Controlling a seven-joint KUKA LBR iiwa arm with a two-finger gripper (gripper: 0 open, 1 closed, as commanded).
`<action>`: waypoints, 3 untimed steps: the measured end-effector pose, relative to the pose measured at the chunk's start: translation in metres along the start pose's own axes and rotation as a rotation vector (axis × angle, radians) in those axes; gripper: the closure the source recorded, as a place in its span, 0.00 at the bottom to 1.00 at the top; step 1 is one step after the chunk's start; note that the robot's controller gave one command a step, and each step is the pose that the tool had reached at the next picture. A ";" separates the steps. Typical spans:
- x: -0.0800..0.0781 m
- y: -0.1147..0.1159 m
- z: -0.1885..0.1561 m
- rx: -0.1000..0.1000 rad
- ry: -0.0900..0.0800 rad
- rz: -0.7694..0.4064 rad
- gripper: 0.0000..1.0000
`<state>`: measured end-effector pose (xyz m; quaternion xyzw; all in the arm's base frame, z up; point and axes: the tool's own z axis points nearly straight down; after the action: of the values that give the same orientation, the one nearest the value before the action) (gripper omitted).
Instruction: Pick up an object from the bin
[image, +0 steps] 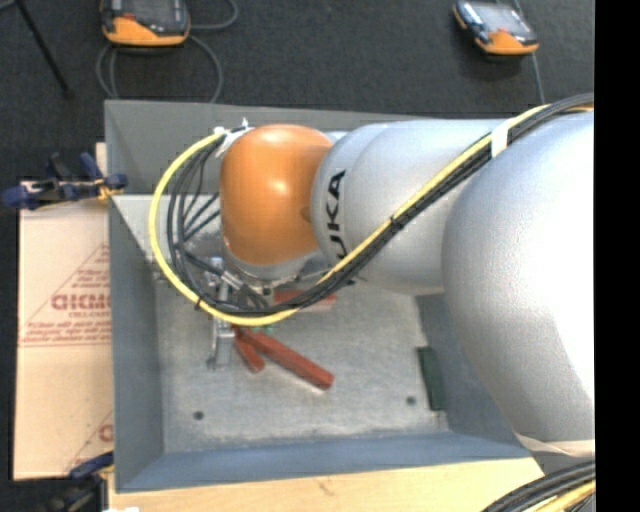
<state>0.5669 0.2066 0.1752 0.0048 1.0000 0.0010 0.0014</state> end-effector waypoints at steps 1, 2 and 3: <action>-0.030 -0.047 0.101 0.002 0.000 -0.452 0.00; -0.047 -0.106 0.103 0.003 -0.006 -0.828 0.00; -0.049 -0.102 0.099 -0.001 -0.016 -0.825 1.00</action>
Offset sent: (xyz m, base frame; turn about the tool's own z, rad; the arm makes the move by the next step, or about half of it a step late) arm 0.0284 -0.0454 -0.1009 -0.4550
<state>0.6152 0.1042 0.0759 -0.3966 0.9180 0.0008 0.0093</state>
